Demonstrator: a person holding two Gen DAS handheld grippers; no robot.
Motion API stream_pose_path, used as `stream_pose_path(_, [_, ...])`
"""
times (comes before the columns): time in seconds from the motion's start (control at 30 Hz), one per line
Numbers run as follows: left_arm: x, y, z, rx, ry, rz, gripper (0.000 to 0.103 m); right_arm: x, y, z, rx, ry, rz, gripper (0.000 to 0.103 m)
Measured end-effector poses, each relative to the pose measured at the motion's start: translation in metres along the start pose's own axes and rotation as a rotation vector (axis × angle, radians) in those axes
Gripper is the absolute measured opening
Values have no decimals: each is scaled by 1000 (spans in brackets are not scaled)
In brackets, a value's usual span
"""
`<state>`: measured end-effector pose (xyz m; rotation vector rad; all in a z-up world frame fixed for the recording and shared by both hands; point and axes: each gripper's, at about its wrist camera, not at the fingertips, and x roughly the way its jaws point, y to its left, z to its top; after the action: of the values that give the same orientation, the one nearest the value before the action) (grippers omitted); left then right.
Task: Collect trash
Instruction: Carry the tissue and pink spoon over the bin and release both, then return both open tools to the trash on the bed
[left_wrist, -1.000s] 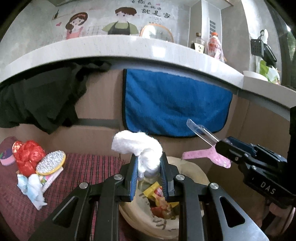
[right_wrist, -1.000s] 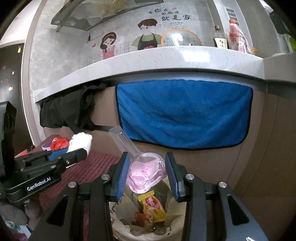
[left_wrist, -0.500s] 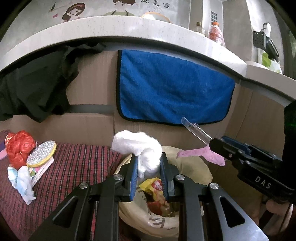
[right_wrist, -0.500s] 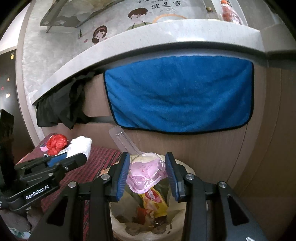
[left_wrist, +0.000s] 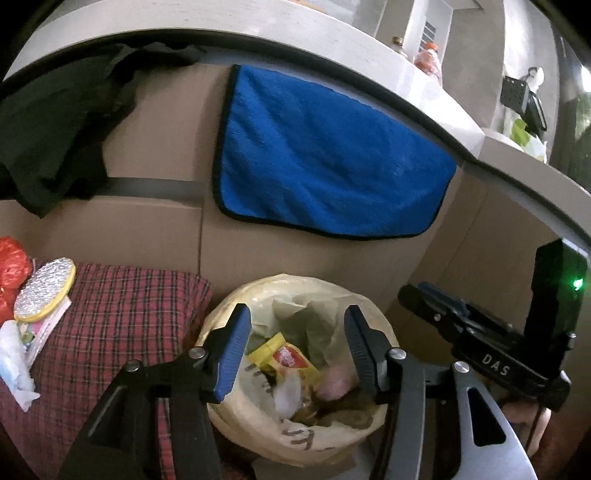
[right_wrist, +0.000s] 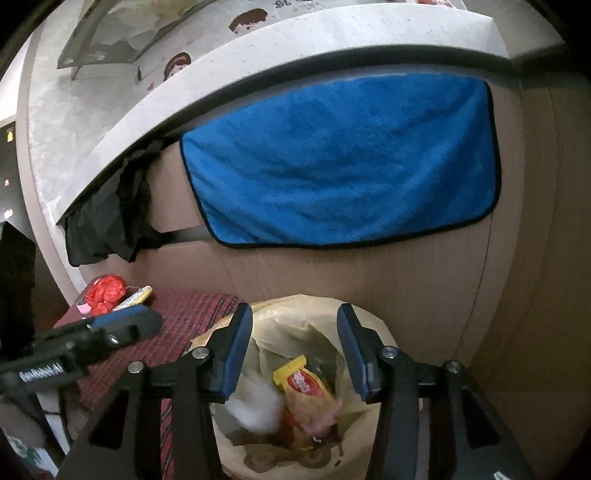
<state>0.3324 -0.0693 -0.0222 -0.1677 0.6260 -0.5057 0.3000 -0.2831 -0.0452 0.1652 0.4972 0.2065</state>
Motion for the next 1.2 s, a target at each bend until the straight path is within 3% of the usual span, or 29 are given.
stream_pose_path(0.3, [-57, 30, 2, -21, -68, 118, 54, -22, 27, 9, -46, -32, 7, 46])
stream_pose_path(0.5, [-114, 79, 2, -41, -117, 217, 54, -31, 84, 17, -123, -49, 84, 46])
stream_pose_path(0.7, [-178, 172, -3, -161, -151, 321, 54, -19, 148, 26, -170, -29, 156, 46])
stream_pose_path(0.8, [-208, 229, -4, -251, -148, 336, 54, -2, 182, 32, -166, 14, 198, 46])
stream_pose_path(0.97, [-243, 312, 1, -305, -157, 351, 54, 21, 230, 36, -177, 45, 231, 46])
stream_pose_path(1.1, [-243, 379, 11, -359, -156, 345, 54, 39, 257, 31, -211, 81, 230, 46])
stream_pose_path(1.2, [-218, 428, 17, -424, -114, 305, 54, 54, 269, 25, -235, 102, 219, 46])
